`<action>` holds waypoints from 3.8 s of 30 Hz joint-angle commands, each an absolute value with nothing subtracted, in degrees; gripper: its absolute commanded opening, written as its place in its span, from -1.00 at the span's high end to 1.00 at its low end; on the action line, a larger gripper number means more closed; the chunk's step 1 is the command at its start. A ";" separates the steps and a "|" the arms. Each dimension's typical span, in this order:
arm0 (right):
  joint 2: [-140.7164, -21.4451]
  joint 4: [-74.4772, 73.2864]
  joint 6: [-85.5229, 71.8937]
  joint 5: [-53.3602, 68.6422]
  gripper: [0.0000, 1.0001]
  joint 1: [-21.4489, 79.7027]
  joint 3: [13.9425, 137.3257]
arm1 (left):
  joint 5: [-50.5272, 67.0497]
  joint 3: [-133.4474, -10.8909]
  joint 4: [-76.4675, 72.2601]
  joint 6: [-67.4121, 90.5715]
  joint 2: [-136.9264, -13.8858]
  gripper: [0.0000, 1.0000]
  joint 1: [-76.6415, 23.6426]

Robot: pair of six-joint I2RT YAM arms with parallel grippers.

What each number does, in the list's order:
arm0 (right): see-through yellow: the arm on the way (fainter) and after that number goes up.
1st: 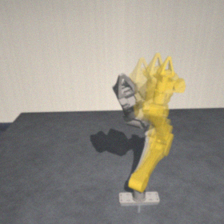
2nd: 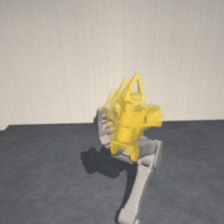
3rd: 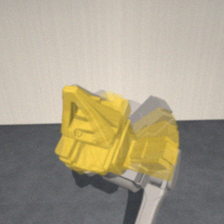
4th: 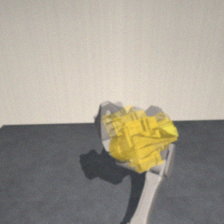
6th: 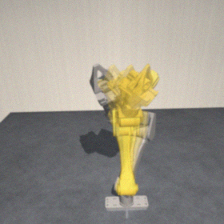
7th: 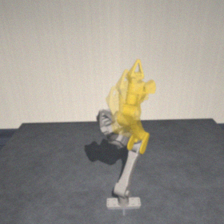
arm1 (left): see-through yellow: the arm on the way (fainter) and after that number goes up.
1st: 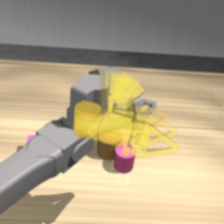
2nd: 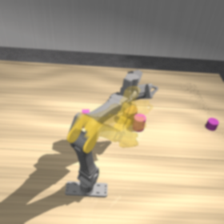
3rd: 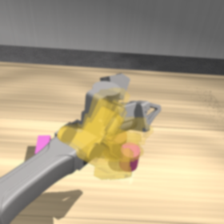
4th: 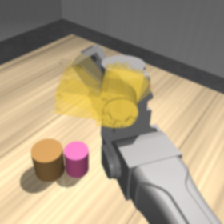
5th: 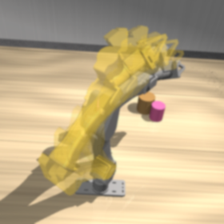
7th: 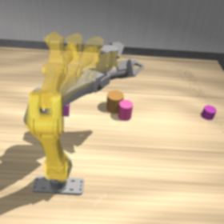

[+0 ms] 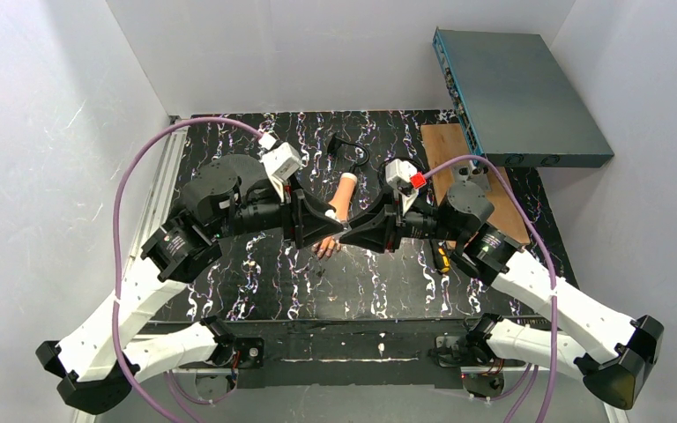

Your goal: Paint the nails

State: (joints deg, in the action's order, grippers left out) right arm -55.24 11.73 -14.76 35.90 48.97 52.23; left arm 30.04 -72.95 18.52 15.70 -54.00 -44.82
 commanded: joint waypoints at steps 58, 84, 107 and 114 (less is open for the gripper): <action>-53.25 16.63 -13.19 28.43 0.97 49.13 52.38 | 19.54 -76.89 24.29 17.85 -54.12 -0.40 -44.95; -57.32 18.01 -12.13 31.74 0.97 49.17 54.94 | 19.94 -73.87 19.16 19.45 -56.44 0.64 -44.98; -54.89 32.37 -23.32 50.59 0.97 48.54 53.17 | 54.98 -66.67 3.33 15.09 -53.28 1.00 -45.00; -54.07 27.57 -21.67 48.82 0.97 48.54 53.09 | 51.13 -67.73 6.30 15.28 -51.74 -0.47 -44.95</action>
State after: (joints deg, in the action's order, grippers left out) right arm -55.33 25.19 -22.57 50.83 48.71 52.60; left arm 51.09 -67.68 3.33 14.63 -52.51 -44.51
